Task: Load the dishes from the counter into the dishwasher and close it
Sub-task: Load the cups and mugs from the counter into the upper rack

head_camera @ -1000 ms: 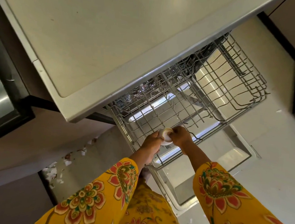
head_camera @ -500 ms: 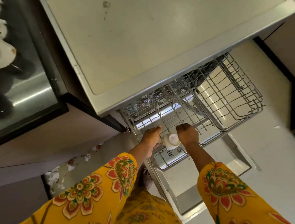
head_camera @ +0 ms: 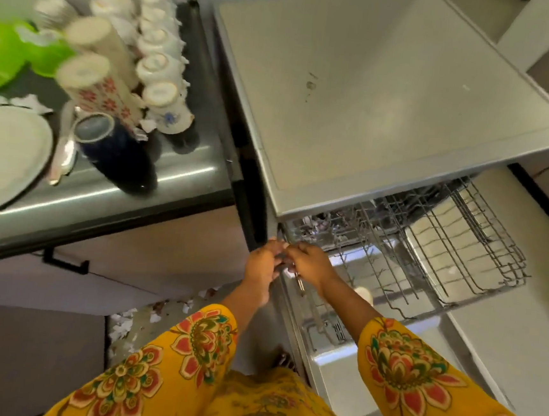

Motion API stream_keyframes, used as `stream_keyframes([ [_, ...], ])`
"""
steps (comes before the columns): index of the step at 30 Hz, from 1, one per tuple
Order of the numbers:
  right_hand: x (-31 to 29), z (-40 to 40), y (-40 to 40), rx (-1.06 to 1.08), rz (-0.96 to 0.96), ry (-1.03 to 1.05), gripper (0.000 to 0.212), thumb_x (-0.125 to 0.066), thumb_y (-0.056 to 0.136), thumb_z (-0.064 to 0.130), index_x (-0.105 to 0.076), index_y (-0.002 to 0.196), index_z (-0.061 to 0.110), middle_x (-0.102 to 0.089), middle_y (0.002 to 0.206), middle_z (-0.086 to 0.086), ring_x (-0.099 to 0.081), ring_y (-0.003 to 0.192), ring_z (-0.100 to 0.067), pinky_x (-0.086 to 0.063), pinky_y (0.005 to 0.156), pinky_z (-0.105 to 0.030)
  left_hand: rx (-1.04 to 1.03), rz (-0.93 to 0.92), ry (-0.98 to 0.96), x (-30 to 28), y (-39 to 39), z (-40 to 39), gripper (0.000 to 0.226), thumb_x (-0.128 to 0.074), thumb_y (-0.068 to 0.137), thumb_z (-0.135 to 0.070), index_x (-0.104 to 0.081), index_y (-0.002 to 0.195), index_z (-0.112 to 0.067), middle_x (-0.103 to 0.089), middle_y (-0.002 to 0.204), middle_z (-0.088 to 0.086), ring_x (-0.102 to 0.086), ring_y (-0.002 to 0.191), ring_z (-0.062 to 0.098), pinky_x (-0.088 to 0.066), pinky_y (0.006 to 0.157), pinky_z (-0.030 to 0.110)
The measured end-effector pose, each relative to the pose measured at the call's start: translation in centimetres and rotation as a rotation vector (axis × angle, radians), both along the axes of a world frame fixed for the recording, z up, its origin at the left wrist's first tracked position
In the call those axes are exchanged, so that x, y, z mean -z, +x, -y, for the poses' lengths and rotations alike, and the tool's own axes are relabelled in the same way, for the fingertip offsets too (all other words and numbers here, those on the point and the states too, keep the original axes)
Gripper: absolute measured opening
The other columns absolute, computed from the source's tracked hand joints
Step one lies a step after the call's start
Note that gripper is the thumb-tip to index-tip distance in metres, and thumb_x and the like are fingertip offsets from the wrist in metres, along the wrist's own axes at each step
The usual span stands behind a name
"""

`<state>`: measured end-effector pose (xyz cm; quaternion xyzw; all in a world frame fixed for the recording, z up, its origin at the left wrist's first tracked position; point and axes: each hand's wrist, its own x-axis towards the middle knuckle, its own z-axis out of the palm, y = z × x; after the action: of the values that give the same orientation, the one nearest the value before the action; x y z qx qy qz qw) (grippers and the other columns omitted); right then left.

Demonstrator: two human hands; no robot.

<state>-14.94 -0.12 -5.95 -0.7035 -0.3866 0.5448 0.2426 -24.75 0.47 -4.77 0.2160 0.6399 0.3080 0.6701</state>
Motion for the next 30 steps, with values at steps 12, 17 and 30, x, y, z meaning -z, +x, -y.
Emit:
stream_keyframes([
  [12, -11.8, -7.2, -8.9, -0.015, -0.31, 0.34, 0.029, -0.05, 0.094, 0.036, -0.065, 0.088, 0.013, -0.066, 0.081, -0.004, -0.06, 0.074, -0.016, -0.048, 0.067, -0.026, -0.251, -0.042, 0.463, -11.0, -11.0, -5.1, 0.031, -0.041, 0.1, -0.033, -0.066, 0.089, -0.019, -0.068, 0.094, 0.001, -0.062, 0.093, 0.017, -0.046, 0.087, 0.033],
  [17, -14.2, -12.2, -11.5, 0.066, -0.293, 0.38, 0.028, -0.047, 0.095, 0.041, -0.06, 0.087, 0.017, -0.057, 0.084, -0.004, -0.05, 0.078, -0.019, -0.042, 0.068, -0.029, -0.329, -0.02, 0.514, -12.5, -12.5, -10.5, 0.022, -0.046, 0.097, -0.032, -0.063, 0.103, -0.018, -0.062, 0.097, -0.001, -0.056, 0.094, 0.012, -0.044, 0.084, 0.029],
  [30, -14.9, -18.1, -15.2, 0.044, -0.288, 0.334, 0.042, -0.03, 0.102, 0.04, -0.042, 0.138, 0.022, -0.045, 0.115, 0.009, -0.041, 0.106, -0.003, -0.031, 0.093, -0.024, -0.254, -0.003, 0.493, -11.3, -12.2, -18.0, 0.043, -0.03, 0.103, -0.028, -0.031, 0.146, -0.021, -0.042, 0.14, 0.0, -0.043, 0.125, 0.014, -0.033, 0.096, 0.023],
])
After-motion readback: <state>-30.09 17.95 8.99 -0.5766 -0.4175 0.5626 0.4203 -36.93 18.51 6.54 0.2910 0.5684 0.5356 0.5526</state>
